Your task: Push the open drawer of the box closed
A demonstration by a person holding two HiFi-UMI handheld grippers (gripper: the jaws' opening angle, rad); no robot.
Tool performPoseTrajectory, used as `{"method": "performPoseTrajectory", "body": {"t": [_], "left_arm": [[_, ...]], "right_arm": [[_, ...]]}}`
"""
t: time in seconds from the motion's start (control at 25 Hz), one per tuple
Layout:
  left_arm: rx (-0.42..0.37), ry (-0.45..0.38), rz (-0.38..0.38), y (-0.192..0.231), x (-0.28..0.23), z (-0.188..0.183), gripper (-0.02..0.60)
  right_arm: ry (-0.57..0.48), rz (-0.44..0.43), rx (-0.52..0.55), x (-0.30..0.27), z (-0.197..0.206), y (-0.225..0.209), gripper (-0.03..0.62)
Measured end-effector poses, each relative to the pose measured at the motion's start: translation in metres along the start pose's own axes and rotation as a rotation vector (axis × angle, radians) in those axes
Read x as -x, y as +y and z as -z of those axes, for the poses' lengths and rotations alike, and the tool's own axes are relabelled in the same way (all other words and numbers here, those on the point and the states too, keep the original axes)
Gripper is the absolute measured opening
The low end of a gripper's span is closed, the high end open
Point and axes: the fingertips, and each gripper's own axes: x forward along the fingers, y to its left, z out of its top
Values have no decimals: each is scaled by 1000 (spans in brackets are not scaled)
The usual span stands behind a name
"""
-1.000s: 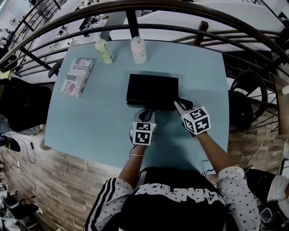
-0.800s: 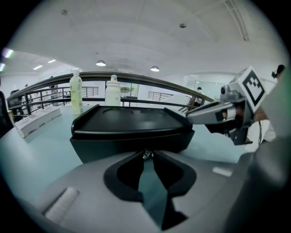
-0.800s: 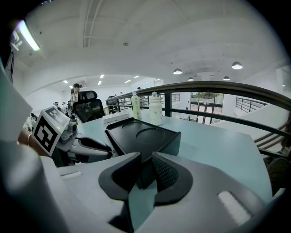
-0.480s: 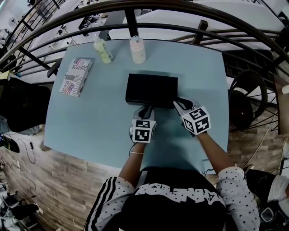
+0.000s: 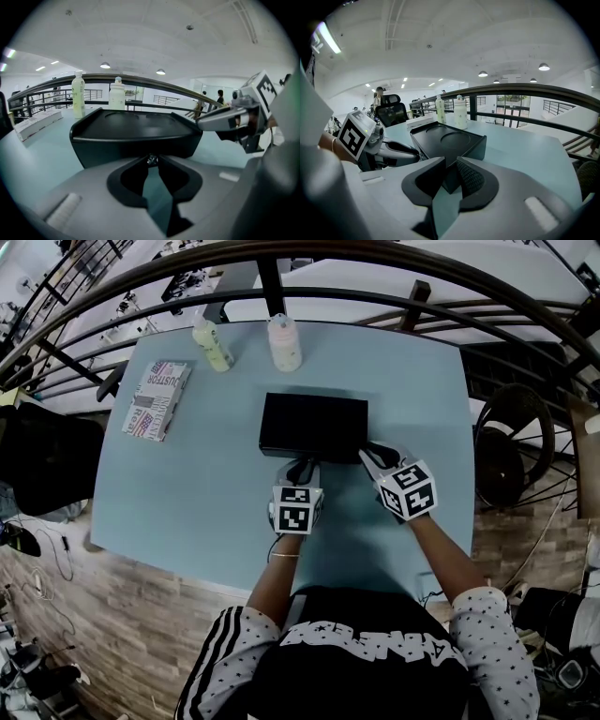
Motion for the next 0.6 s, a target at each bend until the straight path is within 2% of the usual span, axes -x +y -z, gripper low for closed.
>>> {"method": "performPoseTrajectory", "body": {"t": [0.32,0.6], "left_arm": [[7,-10,27,1,0,-1,0],[16,-7,26,4,12,9,0]], "right_arm": [[-13,14,-6,0,-1,0,57],[-15,11,33,1,-2,1,66]]}}
